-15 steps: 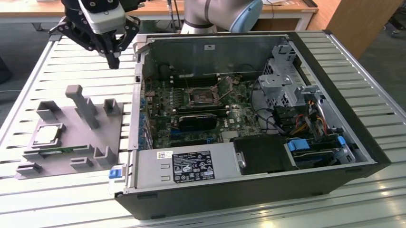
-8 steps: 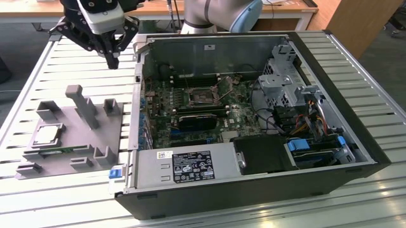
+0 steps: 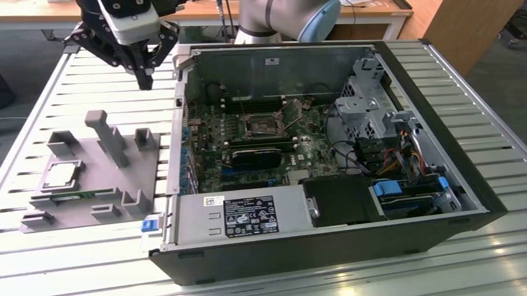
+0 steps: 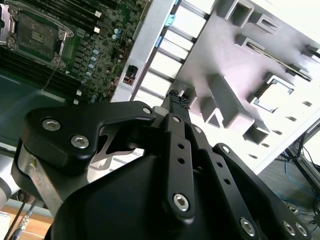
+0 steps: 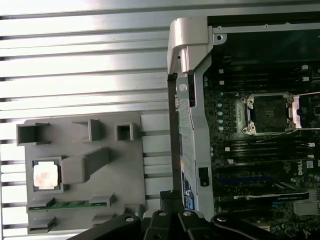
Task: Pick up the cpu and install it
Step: 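Reach for the cpu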
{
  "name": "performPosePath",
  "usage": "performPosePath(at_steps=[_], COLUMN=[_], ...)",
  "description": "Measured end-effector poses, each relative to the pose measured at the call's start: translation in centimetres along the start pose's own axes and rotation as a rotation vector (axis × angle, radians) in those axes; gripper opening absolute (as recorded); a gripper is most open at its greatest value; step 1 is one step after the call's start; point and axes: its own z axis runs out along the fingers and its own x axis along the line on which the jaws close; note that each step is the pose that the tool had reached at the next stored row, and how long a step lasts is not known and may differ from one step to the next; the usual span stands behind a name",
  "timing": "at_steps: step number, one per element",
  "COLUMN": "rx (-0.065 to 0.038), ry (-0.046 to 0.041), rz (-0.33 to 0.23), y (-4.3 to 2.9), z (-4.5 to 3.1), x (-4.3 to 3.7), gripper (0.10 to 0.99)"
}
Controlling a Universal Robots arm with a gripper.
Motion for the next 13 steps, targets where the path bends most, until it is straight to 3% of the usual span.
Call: performPosePath(at_steps=[13], rx=[0.0], ry=[0.0019], rz=[0.0], y=[-0.03], z=[0.06], x=[0.29], gripper=[0.106])
